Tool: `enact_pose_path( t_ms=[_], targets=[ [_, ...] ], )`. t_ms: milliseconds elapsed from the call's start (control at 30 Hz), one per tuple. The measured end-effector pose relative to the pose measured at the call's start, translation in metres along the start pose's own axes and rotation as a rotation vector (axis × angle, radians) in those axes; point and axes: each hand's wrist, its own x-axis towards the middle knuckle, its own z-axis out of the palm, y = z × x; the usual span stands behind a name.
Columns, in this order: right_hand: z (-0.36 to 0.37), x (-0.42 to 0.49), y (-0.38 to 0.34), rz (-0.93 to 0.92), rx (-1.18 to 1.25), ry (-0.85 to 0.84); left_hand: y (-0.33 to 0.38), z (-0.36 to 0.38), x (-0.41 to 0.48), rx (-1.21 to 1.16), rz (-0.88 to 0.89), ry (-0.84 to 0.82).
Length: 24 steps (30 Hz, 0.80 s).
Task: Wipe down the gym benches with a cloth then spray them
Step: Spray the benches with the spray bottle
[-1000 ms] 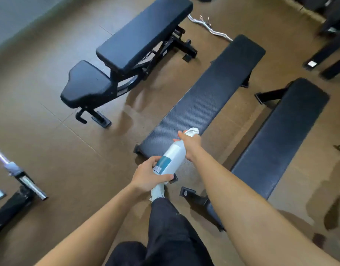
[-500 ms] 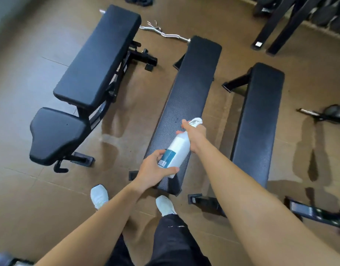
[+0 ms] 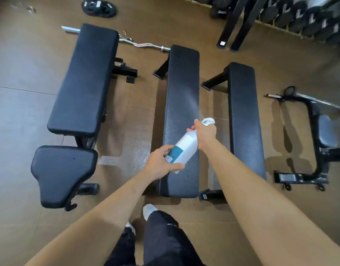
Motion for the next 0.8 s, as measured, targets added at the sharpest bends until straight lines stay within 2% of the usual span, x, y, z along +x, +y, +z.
enact_pose_path(
  t_ms=[167,400,533,633,800],
  targets=[
    [0.022,0.006,-0.013,0.027,0.087,-0.037,0.010,-0.031,0.015,0.031,0.021,-0.028],
    [0.086,0.036,-0.034,0.085,0.200,-0.031,0.027,-0.094,0.063,0.201,0.006,0.039],
    [0.120,0.045,-0.053,0.084,0.254,-0.120,0.034,-0.131,0.081,0.219,0.001,0.063],
    [0.155,0.040,-0.068,0.073,0.211,-0.243,0.032,-0.150,0.076,0.122,-0.036,0.116],
    [0.232,0.010,-0.078,0.015,0.005,-0.365,0.013,-0.202,0.053,0.071,-0.061,0.302]
  ],
)
